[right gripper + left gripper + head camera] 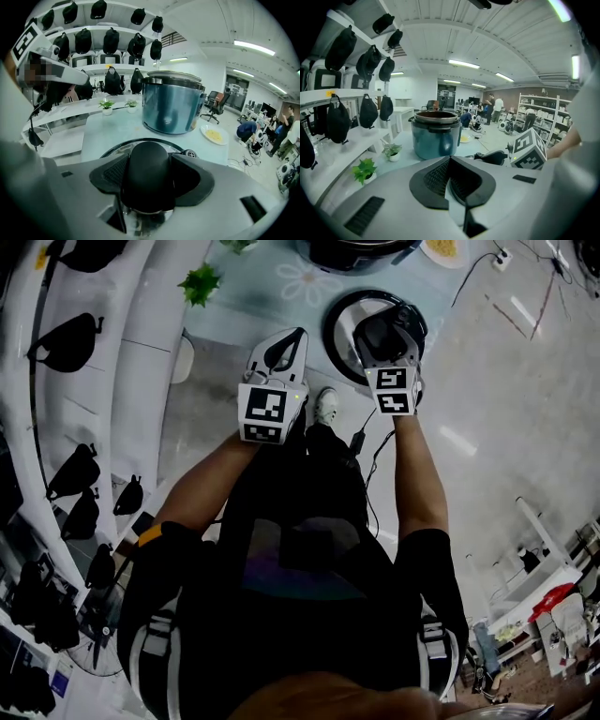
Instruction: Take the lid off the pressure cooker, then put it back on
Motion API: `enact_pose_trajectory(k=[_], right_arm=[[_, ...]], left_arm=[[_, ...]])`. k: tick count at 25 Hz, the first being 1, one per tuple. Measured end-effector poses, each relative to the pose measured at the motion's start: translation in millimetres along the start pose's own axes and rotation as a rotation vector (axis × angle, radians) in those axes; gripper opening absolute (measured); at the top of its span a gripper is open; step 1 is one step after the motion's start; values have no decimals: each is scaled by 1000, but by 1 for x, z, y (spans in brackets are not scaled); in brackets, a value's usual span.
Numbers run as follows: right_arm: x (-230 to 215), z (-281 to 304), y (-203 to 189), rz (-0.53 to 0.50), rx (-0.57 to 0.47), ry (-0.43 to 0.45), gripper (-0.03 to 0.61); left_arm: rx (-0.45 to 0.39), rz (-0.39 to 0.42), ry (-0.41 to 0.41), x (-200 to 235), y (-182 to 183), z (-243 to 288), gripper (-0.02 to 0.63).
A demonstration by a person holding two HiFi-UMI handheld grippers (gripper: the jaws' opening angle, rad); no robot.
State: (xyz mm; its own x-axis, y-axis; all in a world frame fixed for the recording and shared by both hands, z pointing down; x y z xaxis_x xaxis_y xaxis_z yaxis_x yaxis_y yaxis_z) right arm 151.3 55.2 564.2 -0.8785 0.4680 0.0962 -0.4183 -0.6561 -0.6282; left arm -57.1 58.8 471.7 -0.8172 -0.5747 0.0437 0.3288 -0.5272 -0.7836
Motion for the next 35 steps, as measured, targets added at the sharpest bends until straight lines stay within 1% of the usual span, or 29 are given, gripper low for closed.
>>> enact_pose_trajectory(k=[3,10,13,17,19,22,24,29,35], right_arm=[[1,-16,1,15,-14,-10,296],[8,-78,18,88,-136,-24,295],[18,-109,22,117,-174,-30,279],[34,-146,22,119,-206,-39,256],[42,-162,20,124,-209,-42,244],[55,-185,16,135,-222,-46,234],[66,-198,15,141,-227,-48,227],[96,-225,12,169,-243,-61,211],[134,-256,10,223,-273,-108,183]], left_arm=[[-22,-3,15,-6,5,-14,8],[-86,-20,64,-21,11,-55,8],[-113,-31,88,-31,11,-76,8],[-145,-43,110,-42,11,-104,8],[-149,-32,103,-47,11,-116,8],[-147,27,70,-59,9,-132,8],[-151,47,47,-65,7,-142,8],[-160,32,16,-68,-1,-166,8],[-178,40,-8,-60,-17,-204,8]])
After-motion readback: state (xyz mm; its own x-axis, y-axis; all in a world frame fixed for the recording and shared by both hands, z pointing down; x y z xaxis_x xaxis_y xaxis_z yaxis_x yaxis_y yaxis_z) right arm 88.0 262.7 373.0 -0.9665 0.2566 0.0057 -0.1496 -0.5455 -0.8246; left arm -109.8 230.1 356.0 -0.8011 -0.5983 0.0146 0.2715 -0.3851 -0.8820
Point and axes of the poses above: the fingertips, and each gripper's own axes: z forward along the fingers, x to its left, y out of its top, the point moved 9 cm from there along -z, backward along the fingers, and after that the axes turned 7 degrees about x, right-handed, at the moved point
